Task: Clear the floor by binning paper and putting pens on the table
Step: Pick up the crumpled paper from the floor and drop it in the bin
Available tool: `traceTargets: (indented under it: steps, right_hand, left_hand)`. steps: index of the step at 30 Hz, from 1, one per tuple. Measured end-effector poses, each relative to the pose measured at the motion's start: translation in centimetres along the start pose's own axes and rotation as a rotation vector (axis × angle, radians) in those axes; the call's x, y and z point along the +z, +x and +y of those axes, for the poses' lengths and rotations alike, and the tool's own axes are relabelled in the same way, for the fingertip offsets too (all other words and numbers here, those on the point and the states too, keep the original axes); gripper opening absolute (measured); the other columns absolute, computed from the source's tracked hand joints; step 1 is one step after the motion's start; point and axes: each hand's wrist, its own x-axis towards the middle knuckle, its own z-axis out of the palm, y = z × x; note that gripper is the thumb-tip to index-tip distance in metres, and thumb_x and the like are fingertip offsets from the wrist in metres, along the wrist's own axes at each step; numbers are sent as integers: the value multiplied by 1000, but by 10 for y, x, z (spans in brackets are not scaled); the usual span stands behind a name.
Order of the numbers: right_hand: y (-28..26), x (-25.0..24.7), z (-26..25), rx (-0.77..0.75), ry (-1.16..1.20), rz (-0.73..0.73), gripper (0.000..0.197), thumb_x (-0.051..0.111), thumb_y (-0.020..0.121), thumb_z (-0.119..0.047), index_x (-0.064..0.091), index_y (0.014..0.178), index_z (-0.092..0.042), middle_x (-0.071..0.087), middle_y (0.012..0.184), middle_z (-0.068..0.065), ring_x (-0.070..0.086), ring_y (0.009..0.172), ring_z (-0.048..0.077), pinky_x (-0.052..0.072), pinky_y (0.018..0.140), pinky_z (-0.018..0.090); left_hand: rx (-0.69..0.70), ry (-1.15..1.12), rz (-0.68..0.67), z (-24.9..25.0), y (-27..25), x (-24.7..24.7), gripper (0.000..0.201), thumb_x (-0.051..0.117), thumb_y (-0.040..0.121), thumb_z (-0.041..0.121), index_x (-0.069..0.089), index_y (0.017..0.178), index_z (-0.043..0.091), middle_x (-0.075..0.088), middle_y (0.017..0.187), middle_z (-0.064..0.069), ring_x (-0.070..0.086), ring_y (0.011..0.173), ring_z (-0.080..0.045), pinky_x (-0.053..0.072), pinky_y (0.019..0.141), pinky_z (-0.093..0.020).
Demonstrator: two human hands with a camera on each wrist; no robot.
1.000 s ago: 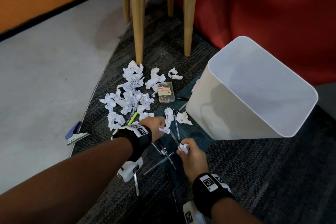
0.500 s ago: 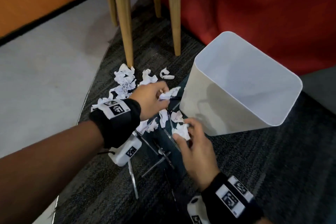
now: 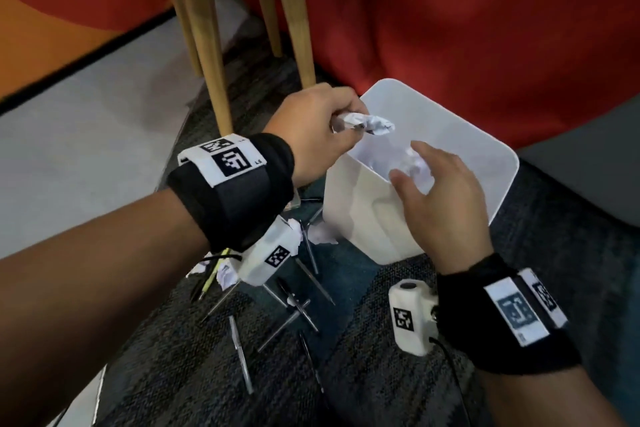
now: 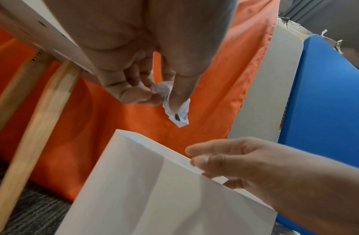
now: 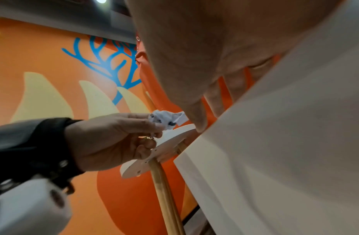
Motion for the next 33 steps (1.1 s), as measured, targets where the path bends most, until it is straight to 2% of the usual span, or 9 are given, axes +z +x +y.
traceTargets:
  steps: [3, 6, 9, 12, 17, 20, 25, 29, 33]
  right_hand:
    - [-13, -4, -3, -37, 129, 113, 38, 63, 91, -31, 59, 129, -27, 55, 136, -1, 48, 126, 21, 37, 106, 41]
    - [-32, -4, -7, -185, 269, 241, 23, 62, 89, -12, 67, 111, -19, 63, 116, -4, 55, 113, 14, 43, 99, 37]
    - [-53, 7, -13, -238, 300, 172, 19, 59, 85, -7, 69, 93, -21, 62, 95, -17, 56, 95, 6, 44, 92, 43]
    - [-69, 21, -12, -286, 243, 127, 19, 54, 83, -13, 67, 81, -27, 64, 88, -19, 59, 92, 4, 34, 103, 48]
    - [-75, 32, -4, -332, 251, 131, 20, 51, 83, -12, 66, 76, -22, 67, 96, -16, 59, 113, 7, 14, 119, 50]
    - [-76, 43, 0, -379, 313, 115, 21, 49, 81, -8, 68, 75, -18, 69, 91, -12, 62, 103, 7, 30, 112, 47]
    - [-94, 105, 6, -354, 226, -210, 21, 50, 78, -10, 68, 80, -21, 67, 82, -8, 57, 85, 13, 48, 82, 43]
    - [-108, 159, 14, -277, -15, -622, 23, 54, 84, -12, 72, 94, -24, 70, 95, -3, 58, 92, 21, 47, 87, 38]
    - [-117, 200, 20, -242, -226, -849, 25, 50, 93, -22, 67, 110, -29, 65, 112, 4, 56, 110, 28, 45, 91, 39]
  left_hand:
    - [5, -1, -4, 4, 3, 8, 19, 63, 85, 17, 67, 101, 27, 44, 77, 12, 43, 65, 2, 33, 63, -5]
    - [32, -25, -34, 10, 7, 14, 26, 63, 85, 14, 67, 106, 29, 47, 85, 12, 46, 68, 1, 35, 66, -8]
    - [30, -49, -101, 13, 11, 21, 35, 61, 87, 12, 62, 116, 32, 58, 104, 10, 57, 76, -6, 43, 69, -12]
    - [35, -47, -131, 10, 8, 24, 46, 59, 86, 10, 56, 125, 34, 59, 116, 11, 62, 86, -7, 45, 71, -9]
    - [125, -46, -67, -9, -9, 17, 40, 60, 83, 10, 59, 117, 31, 53, 107, 8, 58, 83, -7, 41, 71, -7]
    - [106, -23, -76, -32, -24, 13, 37, 59, 81, 7, 62, 111, 28, 51, 100, 7, 57, 75, -8, 40, 69, -6]
    - [-44, 124, -189, -80, -53, 19, 23, 58, 84, 12, 65, 100, 27, 55, 92, 9, 52, 75, -9, 35, 68, -15]
    - [-171, 208, -320, -117, -77, 33, 21, 52, 89, 14, 64, 101, 26, 55, 95, 9, 48, 78, -10, 37, 71, -22]
    - [-305, 250, -430, -152, -98, 50, 23, 45, 92, 16, 62, 102, 28, 60, 105, 5, 54, 84, -16, 42, 73, -25]
